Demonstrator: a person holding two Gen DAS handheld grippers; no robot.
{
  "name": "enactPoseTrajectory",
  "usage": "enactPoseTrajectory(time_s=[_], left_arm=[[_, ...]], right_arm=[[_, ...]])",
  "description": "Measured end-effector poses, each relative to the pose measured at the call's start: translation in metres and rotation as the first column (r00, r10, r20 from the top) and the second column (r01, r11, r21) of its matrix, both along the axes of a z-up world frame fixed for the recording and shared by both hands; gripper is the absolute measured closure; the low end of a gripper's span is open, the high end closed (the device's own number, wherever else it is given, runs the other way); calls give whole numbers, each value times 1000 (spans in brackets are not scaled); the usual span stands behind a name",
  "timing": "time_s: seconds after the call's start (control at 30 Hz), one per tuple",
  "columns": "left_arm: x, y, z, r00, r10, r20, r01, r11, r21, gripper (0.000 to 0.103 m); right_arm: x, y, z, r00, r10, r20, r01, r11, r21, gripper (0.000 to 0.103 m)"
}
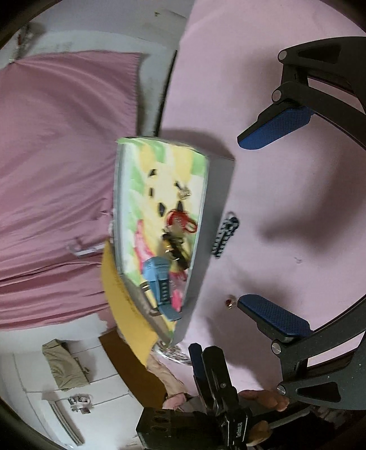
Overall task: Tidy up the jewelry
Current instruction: 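Withdraw both tools from the tray toward the remaining earring and bracelet, then grasp the red-stone earring with the left tool while the right tool grasps the beaded bracelet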
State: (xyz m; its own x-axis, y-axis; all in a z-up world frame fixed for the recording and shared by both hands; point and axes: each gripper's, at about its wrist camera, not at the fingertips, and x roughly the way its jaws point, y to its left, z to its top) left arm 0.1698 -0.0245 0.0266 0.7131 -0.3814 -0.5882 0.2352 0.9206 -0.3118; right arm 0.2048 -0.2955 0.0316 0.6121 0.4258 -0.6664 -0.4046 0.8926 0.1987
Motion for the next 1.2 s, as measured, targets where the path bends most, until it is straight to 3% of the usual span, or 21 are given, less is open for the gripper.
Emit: enactPoseTrajectory(time_s=[0.13,0.5,0.6,0.87,0.97,1.1,1.2], left_arm=[[5,-8,-7,998,-35,-44,36,999,25,23],[17,-30,-15,987,-118,-109,129,987,96,61],[20,-34,-18,984,-127,-128,141,984,107,66],[25,-39,-24,976,-134,-171,155,981,116,81],[25,-42,-24,977,-126,-174,150,980,132,88],[26,-43,-24,977,-120,-175,145,981,132,88],[26,-40,-25,978,-111,-176,135,982,129,88]], right_arm=[[9,4,-9,999,19,-50,-20,1000,-21,7],[28,30,-13,992,85,-90,-94,990,-105,54],[31,35,-13,991,99,-95,-110,987,-115,61],[32,39,-12,989,117,-94,-128,984,-127,66],[33,41,-12,988,126,-91,-137,981,-134,75],[30,46,-12,986,144,-83,-155,976,-153,84],[25,49,-11,984,162,-78,-173,971,-167,85]])
